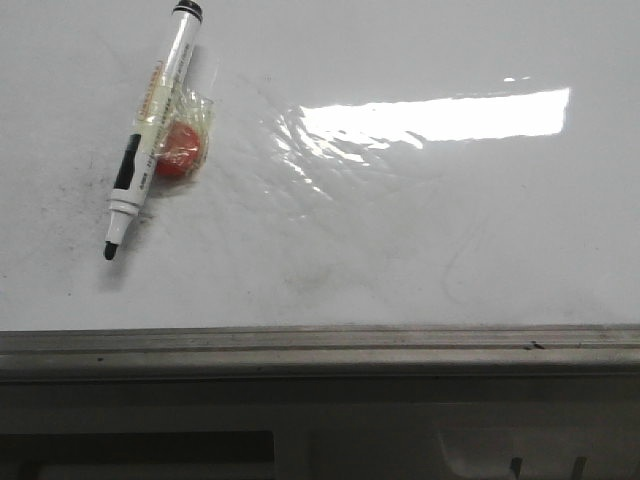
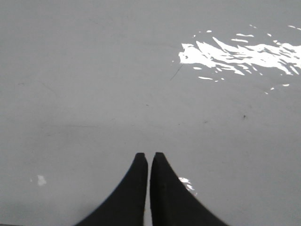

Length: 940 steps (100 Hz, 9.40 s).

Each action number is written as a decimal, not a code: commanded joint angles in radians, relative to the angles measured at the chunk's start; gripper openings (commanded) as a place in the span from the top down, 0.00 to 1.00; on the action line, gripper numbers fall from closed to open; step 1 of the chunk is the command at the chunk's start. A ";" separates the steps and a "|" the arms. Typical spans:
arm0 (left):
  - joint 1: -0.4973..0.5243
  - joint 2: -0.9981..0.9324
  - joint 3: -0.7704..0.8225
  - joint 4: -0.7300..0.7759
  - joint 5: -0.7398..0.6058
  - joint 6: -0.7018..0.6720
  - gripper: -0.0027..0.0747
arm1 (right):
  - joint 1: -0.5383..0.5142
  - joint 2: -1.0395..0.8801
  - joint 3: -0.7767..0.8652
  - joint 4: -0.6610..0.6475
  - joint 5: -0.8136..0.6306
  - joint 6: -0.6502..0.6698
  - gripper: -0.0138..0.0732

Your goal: Write number 8 on whiteboard

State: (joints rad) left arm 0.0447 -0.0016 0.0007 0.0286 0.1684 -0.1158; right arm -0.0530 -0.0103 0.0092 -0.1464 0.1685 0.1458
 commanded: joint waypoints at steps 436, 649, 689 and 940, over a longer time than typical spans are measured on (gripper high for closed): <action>-0.751 1.213 -0.232 0.053 -0.934 -0.015 0.99 | 0.103 0.305 -0.280 0.081 0.172 -0.013 0.91; -0.749 0.765 -0.228 0.375 -0.700 -0.239 0.49 | 0.849 1.024 -0.881 0.172 0.103 -0.078 0.91; -0.749 0.701 -0.228 0.368 -0.628 -0.240 0.49 | 0.668 1.127 -1.093 0.172 0.265 -0.078 0.91; -0.820 1.062 -0.385 0.541 -0.784 -0.241 0.56 | 0.926 1.132 -1.034 0.186 0.403 -0.097 0.91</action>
State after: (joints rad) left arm -0.7652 1.0571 -0.3524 0.5870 -0.5439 -0.3461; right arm 0.8738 1.1354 -0.9973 0.0461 0.6430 0.0589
